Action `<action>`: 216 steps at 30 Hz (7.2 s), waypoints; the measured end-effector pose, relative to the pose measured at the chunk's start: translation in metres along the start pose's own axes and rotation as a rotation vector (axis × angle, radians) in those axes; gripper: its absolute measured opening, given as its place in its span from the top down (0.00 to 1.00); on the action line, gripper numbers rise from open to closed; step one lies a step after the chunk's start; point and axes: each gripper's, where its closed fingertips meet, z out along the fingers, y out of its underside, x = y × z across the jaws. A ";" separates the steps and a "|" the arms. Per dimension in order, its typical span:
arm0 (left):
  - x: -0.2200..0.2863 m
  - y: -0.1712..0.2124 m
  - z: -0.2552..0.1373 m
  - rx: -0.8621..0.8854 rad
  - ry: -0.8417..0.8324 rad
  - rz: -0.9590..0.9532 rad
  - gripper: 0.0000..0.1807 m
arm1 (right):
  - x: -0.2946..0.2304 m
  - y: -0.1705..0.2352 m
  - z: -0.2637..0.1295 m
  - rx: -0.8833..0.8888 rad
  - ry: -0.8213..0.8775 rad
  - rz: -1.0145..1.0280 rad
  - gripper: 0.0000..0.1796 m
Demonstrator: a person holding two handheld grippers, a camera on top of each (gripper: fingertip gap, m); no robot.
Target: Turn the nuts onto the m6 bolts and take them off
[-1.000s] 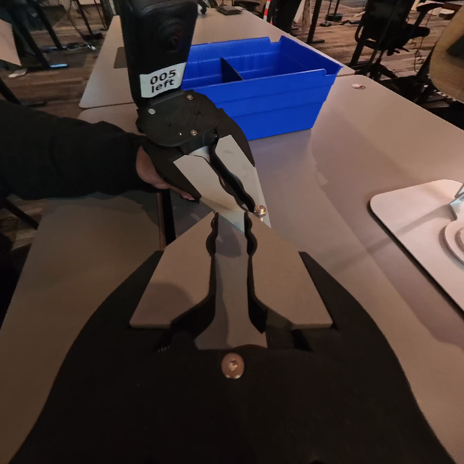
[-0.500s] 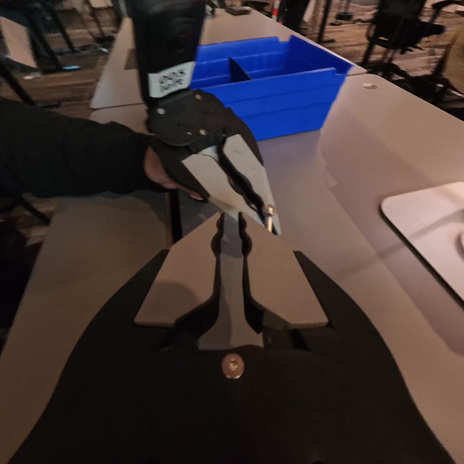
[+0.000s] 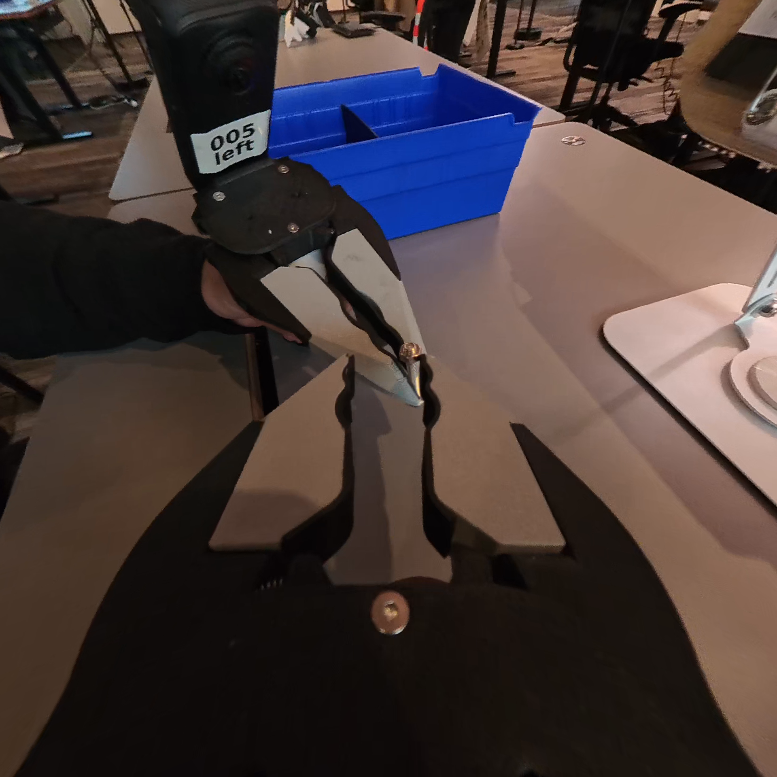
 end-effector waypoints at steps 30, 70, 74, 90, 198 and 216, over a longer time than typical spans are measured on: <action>0.004 0.000 0.001 -0.006 0.011 0.009 0.99 | 0.000 0.002 -0.001 -0.003 -0.018 0.010 0.83; 0.005 0.000 0.000 0.004 0.040 -0.009 0.99 | -0.001 -0.003 -0.011 0.022 -0.047 0.022 0.93; 0.008 0.001 0.001 -0.006 0.040 0.015 0.99 | 0.006 0.003 -0.007 -0.003 -0.013 0.038 0.85; 0.011 -0.001 0.002 0.000 0.053 0.019 0.99 | 0.002 0.003 -0.003 -0.008 -0.032 0.042 0.79; 0.009 0.004 0.005 -0.040 0.042 -0.044 0.89 | 0.134 -0.015 -0.268 -0.021 0.745 0.236 0.84; 0.007 -0.003 -0.002 -0.020 0.025 -0.048 0.89 | 0.086 0.011 -0.014 0.089 0.383 0.219 0.74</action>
